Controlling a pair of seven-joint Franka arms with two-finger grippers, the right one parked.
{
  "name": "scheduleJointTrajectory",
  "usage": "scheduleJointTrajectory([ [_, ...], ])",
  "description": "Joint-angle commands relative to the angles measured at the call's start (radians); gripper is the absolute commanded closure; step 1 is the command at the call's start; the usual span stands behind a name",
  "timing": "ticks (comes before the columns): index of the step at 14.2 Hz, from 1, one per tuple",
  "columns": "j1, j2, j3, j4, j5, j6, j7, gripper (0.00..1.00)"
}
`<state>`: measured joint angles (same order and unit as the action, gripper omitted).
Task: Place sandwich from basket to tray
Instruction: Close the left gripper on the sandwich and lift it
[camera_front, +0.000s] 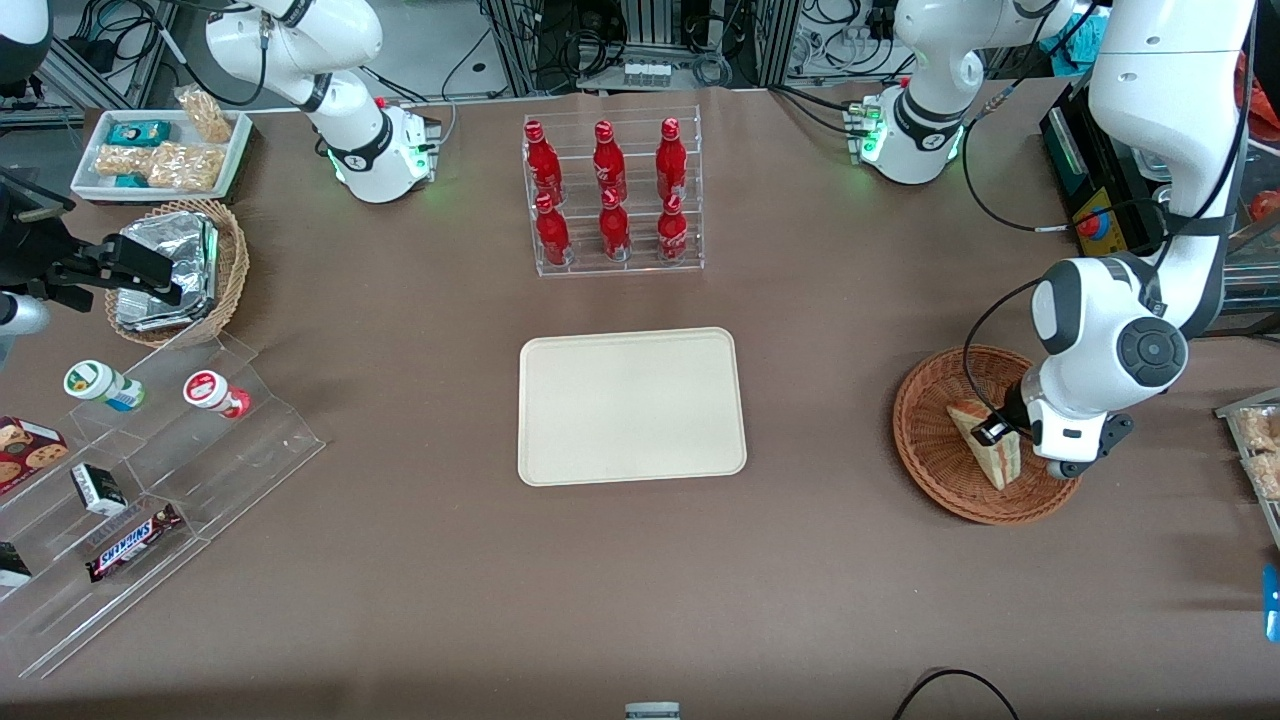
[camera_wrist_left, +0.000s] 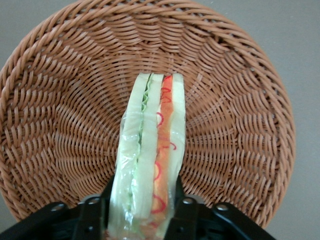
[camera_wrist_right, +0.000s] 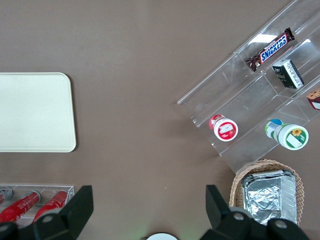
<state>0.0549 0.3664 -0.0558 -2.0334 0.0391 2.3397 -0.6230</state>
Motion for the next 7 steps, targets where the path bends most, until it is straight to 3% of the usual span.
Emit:
scheduleJointTrajectory([
  [1,-0.027,-0.052,-0.002,0.005,0.007,-0.063,0.089,0.99],
  [5,-0.082,-0.106,-0.028,0.082,0.007,-0.245,0.17,0.99],
  [7,-0.144,-0.104,-0.033,0.11,0.004,-0.272,0.322,0.99],
])
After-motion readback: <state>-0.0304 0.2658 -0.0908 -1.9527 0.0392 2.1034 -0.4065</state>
